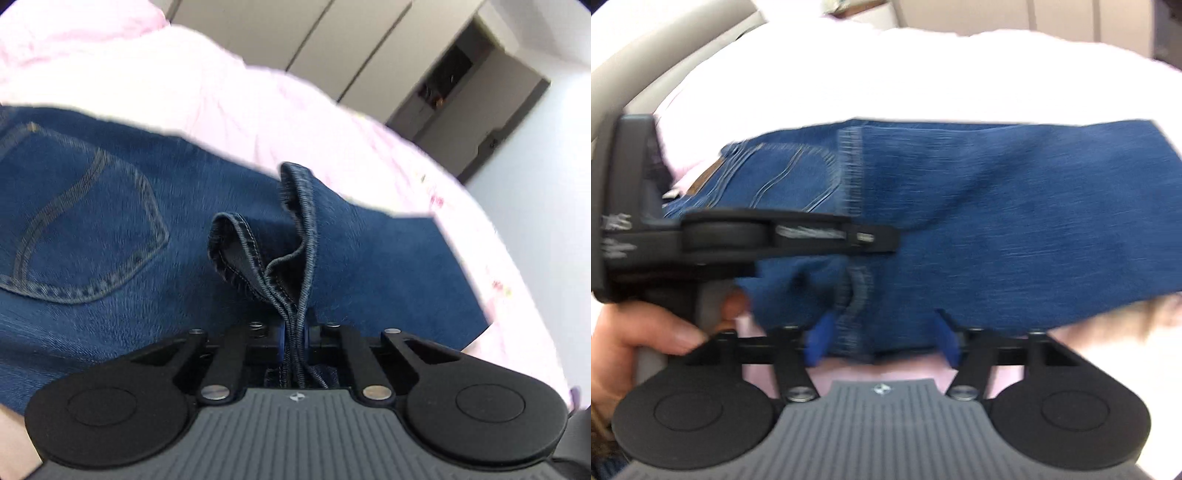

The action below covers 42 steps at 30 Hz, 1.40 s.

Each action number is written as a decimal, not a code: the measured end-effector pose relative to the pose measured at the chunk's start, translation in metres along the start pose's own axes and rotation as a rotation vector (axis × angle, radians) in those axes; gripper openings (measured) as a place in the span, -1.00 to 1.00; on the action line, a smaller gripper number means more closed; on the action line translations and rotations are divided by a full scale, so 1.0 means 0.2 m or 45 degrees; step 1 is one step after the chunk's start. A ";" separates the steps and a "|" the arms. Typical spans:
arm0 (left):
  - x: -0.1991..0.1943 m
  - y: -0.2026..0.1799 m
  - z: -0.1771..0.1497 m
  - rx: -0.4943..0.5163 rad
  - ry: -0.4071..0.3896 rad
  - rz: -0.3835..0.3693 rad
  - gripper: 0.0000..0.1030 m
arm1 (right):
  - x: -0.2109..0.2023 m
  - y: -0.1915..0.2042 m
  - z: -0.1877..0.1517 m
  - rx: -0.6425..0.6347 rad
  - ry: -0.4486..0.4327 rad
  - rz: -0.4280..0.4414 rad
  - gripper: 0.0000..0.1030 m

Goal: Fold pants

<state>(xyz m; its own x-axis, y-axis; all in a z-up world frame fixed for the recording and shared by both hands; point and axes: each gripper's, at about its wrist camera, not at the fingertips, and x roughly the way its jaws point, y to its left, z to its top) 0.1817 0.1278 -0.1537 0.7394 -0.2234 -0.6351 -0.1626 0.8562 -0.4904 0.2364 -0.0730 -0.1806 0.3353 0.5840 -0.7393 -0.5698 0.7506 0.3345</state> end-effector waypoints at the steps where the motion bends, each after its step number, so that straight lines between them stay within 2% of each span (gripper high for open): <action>1: -0.04 -0.02 0.02 0.007 -0.015 -0.006 -0.84 | -0.03 -0.02 -0.01 0.004 -0.015 -0.030 0.17; 6: -0.30 -0.19 0.18 0.172 -0.075 -0.003 -0.84 | -0.22 -0.14 -0.06 0.051 -0.089 -0.211 0.19; 10: -0.54 -0.20 0.36 0.246 -0.085 -0.073 -0.84 | -0.33 -0.22 -0.10 0.112 -0.132 -0.276 0.19; 12: -0.65 -0.18 0.46 0.298 -0.080 -0.074 -0.84 | -0.37 -0.25 -0.12 0.136 -0.147 -0.283 0.19; 16: -0.79 -0.10 0.66 0.361 -0.062 0.018 -0.84 | -0.42 -0.23 -0.14 0.125 -0.177 -0.273 0.19; 18: -0.83 -0.02 0.73 0.349 -0.037 0.082 -0.84 | -0.42 -0.20 -0.13 0.102 -0.199 -0.264 0.19; 21: -0.78 0.20 0.79 0.267 0.057 0.173 -0.84 | -0.41 -0.17 -0.13 0.073 -0.220 -0.284 0.19; 23: -0.71 0.37 0.79 0.241 0.109 0.265 -0.84 | -0.39 -0.15 -0.14 0.064 -0.215 -0.290 0.19; 26: -0.57 0.68 0.75 0.082 0.203 0.374 -0.84 | -0.34 -0.13 -0.14 0.070 -0.186 -0.295 0.17; 30: -0.49 0.95 0.68 -0.053 0.228 0.394 -0.83 | -0.32 -0.13 -0.14 0.059 -0.165 -0.308 0.17; 34: -0.49 0.96 0.67 -0.010 0.219 0.391 -0.83 | -0.34 -0.17 -0.13 0.065 -0.149 -0.356 0.17; 38: -0.66 0.85 0.74 0.115 0.132 0.252 -0.83 | -0.34 -0.19 -0.10 0.070 -0.171 -0.386 0.17; 39: -0.68 0.84 0.76 0.137 0.123 0.242 -0.83 | -0.33 -0.18 -0.08 0.062 -0.180 -0.394 0.17; 42: -0.60 0.88 0.79 0.186 0.159 0.336 -0.83 | -0.34 -0.17 -0.01 0.044 -0.213 -0.392 0.17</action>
<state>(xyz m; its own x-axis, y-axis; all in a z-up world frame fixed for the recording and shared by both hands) 0.1675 0.3794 -0.0703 0.5968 -0.0325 -0.8018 -0.2358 0.9480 -0.2139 0.2312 -0.1387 -0.1439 0.6075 0.3691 -0.7033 -0.3980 0.9077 0.1326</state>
